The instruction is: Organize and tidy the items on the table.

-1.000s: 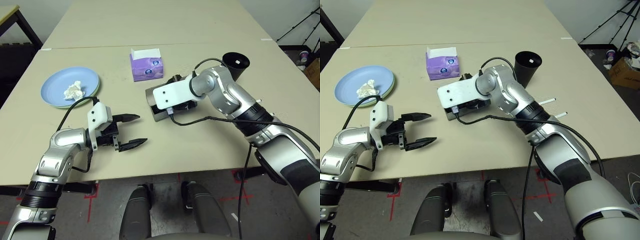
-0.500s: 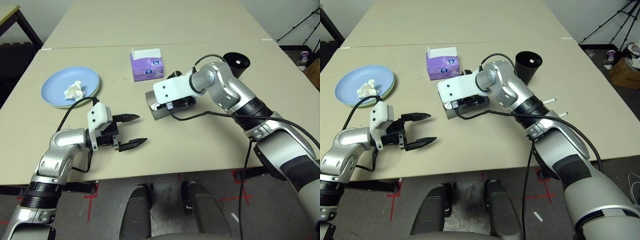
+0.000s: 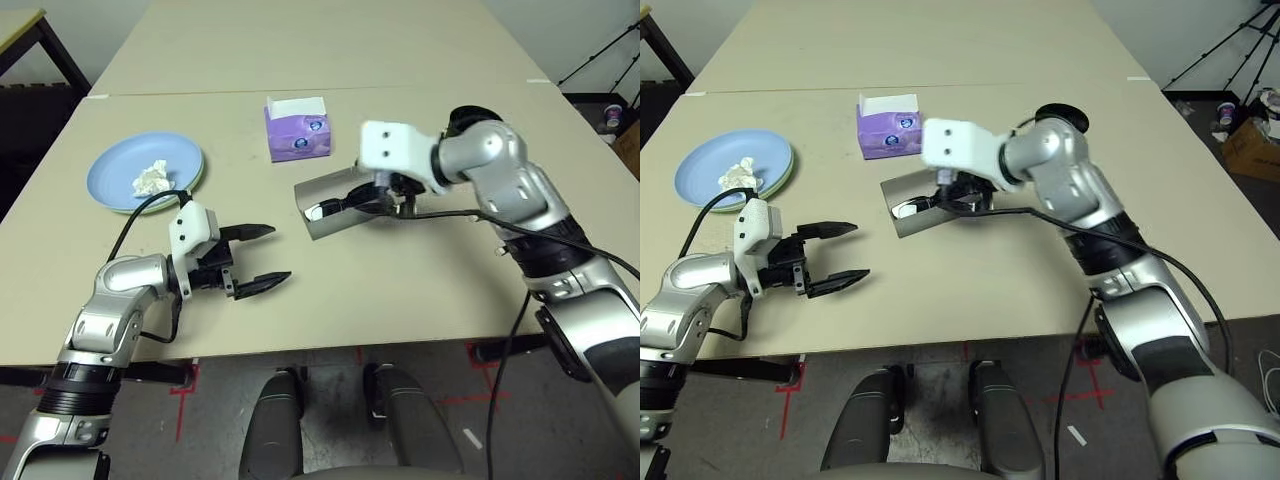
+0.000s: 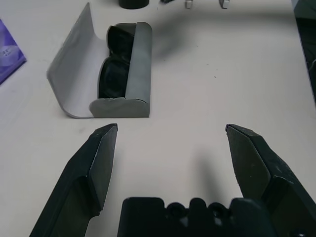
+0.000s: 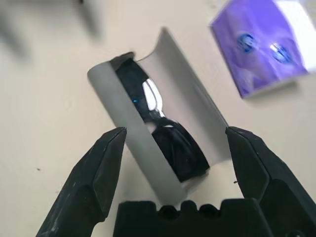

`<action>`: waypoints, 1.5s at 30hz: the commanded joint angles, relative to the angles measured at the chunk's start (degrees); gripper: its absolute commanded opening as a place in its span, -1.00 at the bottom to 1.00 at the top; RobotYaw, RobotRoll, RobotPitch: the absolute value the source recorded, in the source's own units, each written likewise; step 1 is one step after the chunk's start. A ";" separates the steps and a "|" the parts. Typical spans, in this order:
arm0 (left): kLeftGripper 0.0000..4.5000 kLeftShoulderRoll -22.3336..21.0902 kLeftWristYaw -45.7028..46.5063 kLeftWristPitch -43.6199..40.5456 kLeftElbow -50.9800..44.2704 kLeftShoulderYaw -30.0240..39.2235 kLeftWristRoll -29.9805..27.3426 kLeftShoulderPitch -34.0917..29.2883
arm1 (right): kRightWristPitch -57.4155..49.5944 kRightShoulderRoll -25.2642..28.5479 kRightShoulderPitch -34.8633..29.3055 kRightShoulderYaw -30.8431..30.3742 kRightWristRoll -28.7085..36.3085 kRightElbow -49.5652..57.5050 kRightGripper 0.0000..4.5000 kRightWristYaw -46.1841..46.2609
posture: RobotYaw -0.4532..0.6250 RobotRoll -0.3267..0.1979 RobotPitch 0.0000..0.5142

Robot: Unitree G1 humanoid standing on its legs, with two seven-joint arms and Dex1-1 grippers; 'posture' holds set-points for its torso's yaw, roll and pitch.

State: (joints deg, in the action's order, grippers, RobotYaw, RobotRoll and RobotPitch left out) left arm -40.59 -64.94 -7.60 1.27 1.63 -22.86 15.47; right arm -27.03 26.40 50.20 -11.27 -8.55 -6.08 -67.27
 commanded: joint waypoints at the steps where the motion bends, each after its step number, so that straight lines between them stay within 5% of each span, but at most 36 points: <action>1: 1.00 -0.19 -0.70 -0.41 1.85 0.35 -0.03 1.14 | -5.44 0.39 -4.30 3.77 4.94 3.23 1.00 2.47 | -0.27 0.25 -0.39; 8: 1.00 -0.40 -1.35 -0.15 3.72 0.46 0.25 2.76 | -10.94 -2.82 -10.93 12.56 14.74 5.94 1.00 10.61 | -0.28 0.25 -0.37; 16: 1.00 1.00 -0.65 0.30 6.17 -0.14 1.29 5.63 | -2.04 -6.99 -17.94 18.25 21.03 4.33 1.00 19.13 | -0.25 0.25 -0.35; 33: 1.00 4.26 -0.47 3.24 13.87 -1.14 3.73 11.82 | 36.65 0.53 -23.28 16.09 21.32 -17.25 1.00 5.58 | -0.23 0.25 -0.28; 45: 1.00 5.56 -2.96 8.24 25.32 -2.11 6.12 18.74 | 41.65 2.08 -21.63 15.28 22.51 -22.55 1.00 1.41 | -0.26 0.25 -0.26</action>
State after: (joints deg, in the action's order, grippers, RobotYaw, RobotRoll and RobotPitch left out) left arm -35.25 -66.72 -0.92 24.73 0.51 -17.95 33.69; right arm 14.61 28.20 28.64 4.62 13.26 -29.18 -65.45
